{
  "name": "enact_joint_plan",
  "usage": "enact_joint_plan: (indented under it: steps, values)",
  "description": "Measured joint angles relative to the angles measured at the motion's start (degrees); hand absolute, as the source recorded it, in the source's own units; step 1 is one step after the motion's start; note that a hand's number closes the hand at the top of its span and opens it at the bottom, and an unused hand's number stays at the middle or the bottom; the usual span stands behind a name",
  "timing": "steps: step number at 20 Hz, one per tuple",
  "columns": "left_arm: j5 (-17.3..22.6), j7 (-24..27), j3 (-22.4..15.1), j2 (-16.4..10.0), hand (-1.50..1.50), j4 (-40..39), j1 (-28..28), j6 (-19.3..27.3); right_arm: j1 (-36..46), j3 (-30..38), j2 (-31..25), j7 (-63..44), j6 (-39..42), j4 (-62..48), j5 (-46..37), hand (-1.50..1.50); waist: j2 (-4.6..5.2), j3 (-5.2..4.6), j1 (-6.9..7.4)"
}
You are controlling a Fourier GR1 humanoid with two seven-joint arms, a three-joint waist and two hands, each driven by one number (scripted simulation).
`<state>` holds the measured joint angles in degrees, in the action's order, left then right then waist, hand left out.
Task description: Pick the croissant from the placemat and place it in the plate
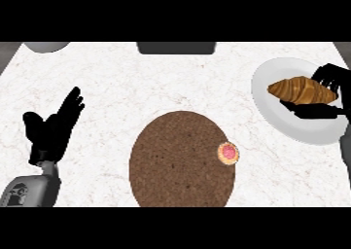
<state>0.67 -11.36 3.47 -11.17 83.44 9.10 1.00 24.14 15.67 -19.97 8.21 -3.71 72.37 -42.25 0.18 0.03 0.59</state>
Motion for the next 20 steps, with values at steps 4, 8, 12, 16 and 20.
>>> enact_joint_plan:
  steps: [4, 8, 12, 16, 20]
  values:
    - [-0.2, 0.4, -0.1, 0.5, 0.00, -0.8, 0.4, -0.1, 4.5, 0.1, -3.8, 3.1, 1.0, -11.8, -1.6, 1.50, 0.13, 0.00, 0.36]
    - [0.4, 1.5, 0.7, -0.1, 0.00, -1.7, 0.6, -1.1, 8.2, 2.1, -6.1, 5.2, 6.1, -22.0, 1.3, -1.50, 0.23, 0.02, 0.60]
    - [1.0, 0.8, 1.0, -0.7, 0.00, -0.3, -0.2, -2.1, 12.1, 2.7, -8.8, 12.8, 7.9, -31.8, 2.2, -1.50, 0.24, 0.06, 0.77]
    - [0.4, 0.8, 1.0, -0.1, 0.00, -1.6, 0.8, -1.6, 13.8, 4.5, -9.0, 21.0, 5.4, -35.5, 4.3, -1.50, 0.23, 0.07, 0.51]
    - [0.2, 2.4, 1.4, 0.0, 0.00, -3.0, 0.5, -1.4, 15.6, 7.6, -8.4, 28.4, 9.0, -34.9, 10.2, -1.50, 0.06, 0.05, 0.06]
